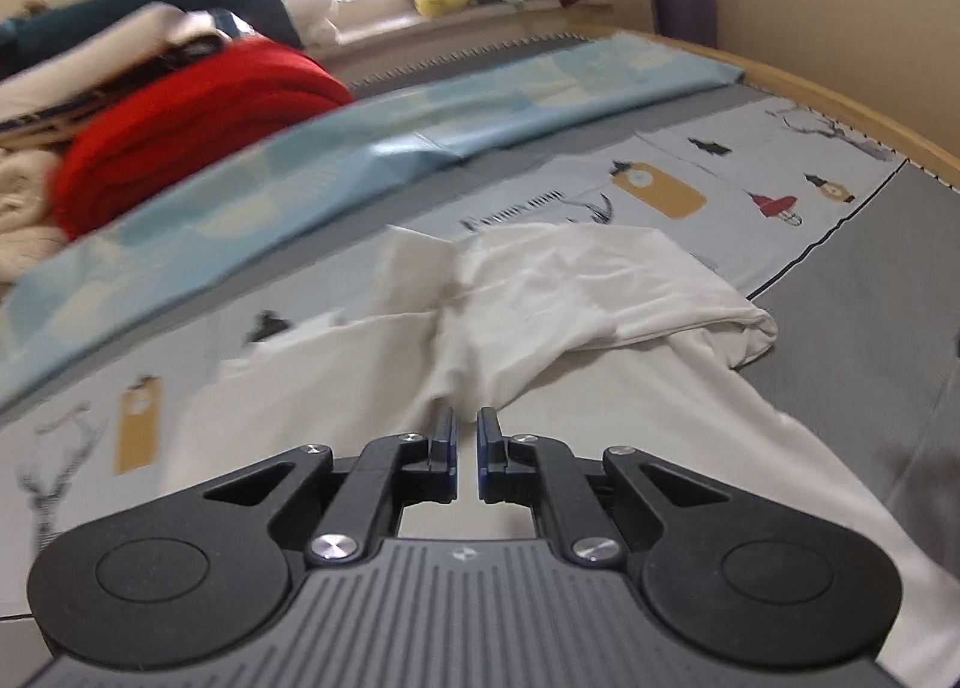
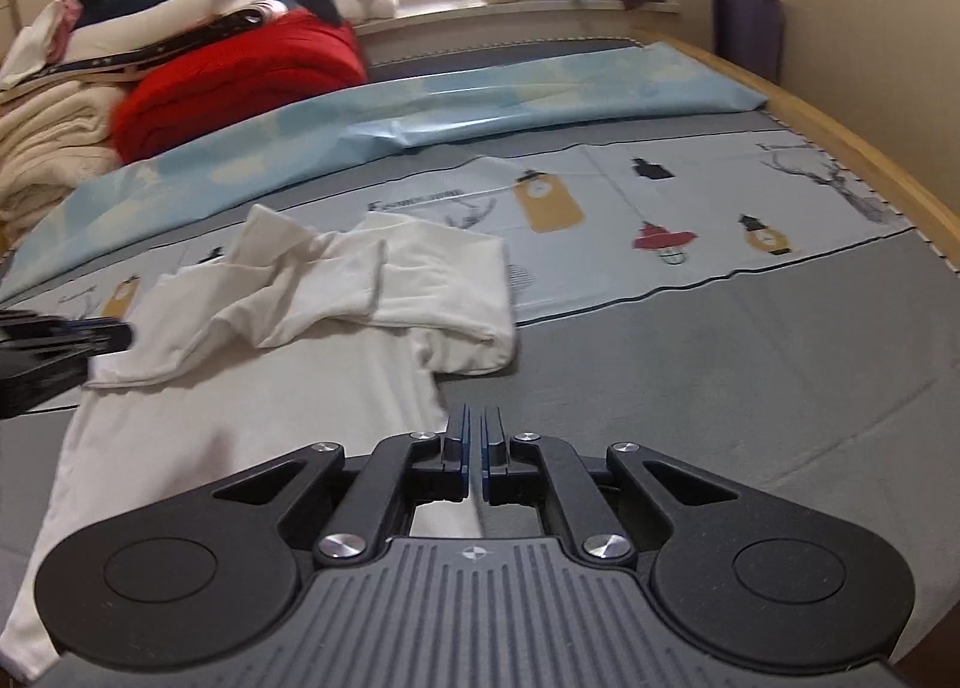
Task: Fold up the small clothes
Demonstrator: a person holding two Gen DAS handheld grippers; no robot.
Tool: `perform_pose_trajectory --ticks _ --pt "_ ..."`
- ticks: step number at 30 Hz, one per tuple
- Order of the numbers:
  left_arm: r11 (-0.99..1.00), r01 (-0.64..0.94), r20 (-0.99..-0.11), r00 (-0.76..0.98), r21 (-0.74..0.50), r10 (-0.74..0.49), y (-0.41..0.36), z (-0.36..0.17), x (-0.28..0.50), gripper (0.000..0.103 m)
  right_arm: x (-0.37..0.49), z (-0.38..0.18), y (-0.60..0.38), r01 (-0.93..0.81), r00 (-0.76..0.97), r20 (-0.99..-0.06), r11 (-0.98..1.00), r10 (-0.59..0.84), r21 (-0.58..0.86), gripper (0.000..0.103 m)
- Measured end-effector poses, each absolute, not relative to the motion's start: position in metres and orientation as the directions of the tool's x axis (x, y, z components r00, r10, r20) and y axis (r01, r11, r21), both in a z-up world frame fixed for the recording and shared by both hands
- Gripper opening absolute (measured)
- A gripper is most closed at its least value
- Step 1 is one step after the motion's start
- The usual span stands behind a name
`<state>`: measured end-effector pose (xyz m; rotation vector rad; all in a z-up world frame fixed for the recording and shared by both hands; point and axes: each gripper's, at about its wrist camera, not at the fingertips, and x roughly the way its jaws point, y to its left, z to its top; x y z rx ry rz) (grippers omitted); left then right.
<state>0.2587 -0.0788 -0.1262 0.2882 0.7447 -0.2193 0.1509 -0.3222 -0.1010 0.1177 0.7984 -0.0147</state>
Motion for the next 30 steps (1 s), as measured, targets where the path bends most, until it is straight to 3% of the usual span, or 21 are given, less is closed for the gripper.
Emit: perform_pose_trajectory --ticks 1,4,10,12,13,14,19,22,24,27,29,30 --pt "0.939 0.301 -0.705 0.702 0.167 -0.1 -0.086 -0.135 0.27 0.011 0.152 -0.102 -0.323 0.06 0.694 -0.719 0.993 0.029 0.098 0.003" --pt "0.941 0.299 -0.732 0.675 0.158 -0.092 -0.103 -0.16 0.299 0.038 0.155 -0.103 -0.327 0.057 0.688 -0.725 0.994 0.032 0.098 0.003" --pt "0.941 0.303 -0.773 0.63 0.148 -0.081 -0.128 -0.202 0.352 0.044 0.165 -0.107 -0.331 0.059 0.679 -0.734 0.994 0.024 0.088 0.003" --pt "0.932 0.317 -0.777 0.626 0.175 -0.067 -0.131 -0.21 0.36 0.04 0.167 -0.108 -0.328 0.048 0.675 -0.737 0.996 0.023 0.075 0.003" --pt "0.927 0.328 -0.781 0.621 0.18 -0.068 -0.13 -0.213 0.362 0.014 0.168 -0.108 -0.327 0.044 0.674 -0.739 0.997 0.02 0.067 0.003" --pt "0.926 0.331 -0.78 0.622 0.179 -0.072 -0.126 -0.213 0.362 0.003 0.17 -0.109 -0.325 0.042 0.672 -0.74 0.997 0.018 0.062 0.003" --pt "0.974 0.218 -0.675 0.728 0.06 -0.121 -0.05 -0.153 0.324 0.003 0.178 -0.114 -0.317 0.051 0.657 -0.754 0.997 0.006 0.053 0.003" --pt "0.995 0.1 -0.609 0.79 0.005 -0.077 0.028 -0.12 0.296 0.003 0.182 -0.119 -0.305 0.032 0.647 -0.763 0.999 0.004 0.032 0.003" --pt "0.995 -0.081 -0.583 0.812 -0.064 0.029 0.109 -0.104 0.28 0.003 0.184 -0.122 -0.297 0.01 0.642 -0.767 1.0 0.004 0.014 0.003" --pt "0.881 -0.455 -0.574 0.759 -0.132 0.306 0.241 -0.093 0.25 0.003 0.186 -0.127 -0.287 -0.006 0.63 -0.777 1.0 -0.008 -0.016 0.003" --pt "0.665 -0.747 -0.551 0.552 0.006 0.626 0.315 -0.094 0.225 0.005 0.186 -0.13 -0.282 -0.009 0.623 -0.782 1.0 -0.013 -0.024 0.003" --pt "0.559 -0.827 -0.521 0.449 0.066 0.726 0.337 -0.095 0.216 0.007 0.186 -0.132 -0.28 -0.012 0.62 -0.784 0.999 -0.019 -0.033 0.003"
